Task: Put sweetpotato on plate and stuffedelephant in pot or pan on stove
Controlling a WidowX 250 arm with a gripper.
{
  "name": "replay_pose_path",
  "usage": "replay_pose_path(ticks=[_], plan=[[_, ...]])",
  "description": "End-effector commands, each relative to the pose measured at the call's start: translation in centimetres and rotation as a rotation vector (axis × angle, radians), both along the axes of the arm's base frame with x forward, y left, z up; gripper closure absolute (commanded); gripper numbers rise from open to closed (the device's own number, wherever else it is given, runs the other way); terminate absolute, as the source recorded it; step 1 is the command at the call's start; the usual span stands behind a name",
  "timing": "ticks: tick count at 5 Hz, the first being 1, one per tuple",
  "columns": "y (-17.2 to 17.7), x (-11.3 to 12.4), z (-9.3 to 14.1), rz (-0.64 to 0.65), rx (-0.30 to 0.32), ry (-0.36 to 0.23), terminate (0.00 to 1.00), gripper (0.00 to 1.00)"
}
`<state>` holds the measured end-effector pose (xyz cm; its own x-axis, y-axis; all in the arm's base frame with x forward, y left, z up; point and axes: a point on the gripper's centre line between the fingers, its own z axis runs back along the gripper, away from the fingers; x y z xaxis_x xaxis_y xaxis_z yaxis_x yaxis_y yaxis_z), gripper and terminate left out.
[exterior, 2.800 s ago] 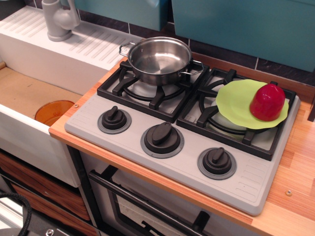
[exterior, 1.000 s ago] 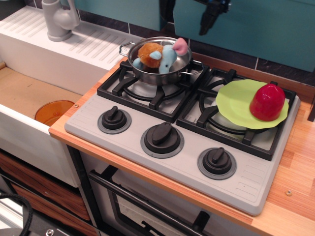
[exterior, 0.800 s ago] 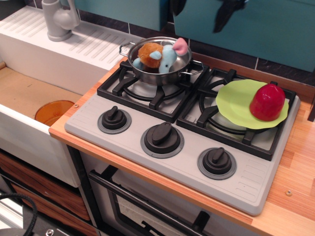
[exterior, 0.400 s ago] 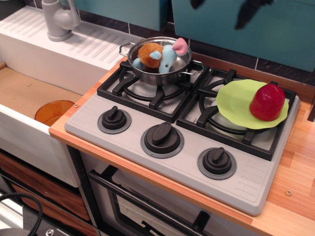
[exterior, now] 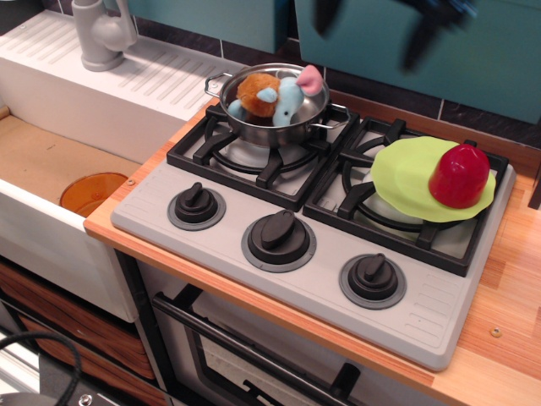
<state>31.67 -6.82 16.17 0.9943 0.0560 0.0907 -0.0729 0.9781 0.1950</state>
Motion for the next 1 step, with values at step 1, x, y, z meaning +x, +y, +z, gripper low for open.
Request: replay_pose_path(ticks=[1], plan=[[-2.12, 1.87, -0.78, 0.055, -0.214, -0.122, 1.00, 0.00]])
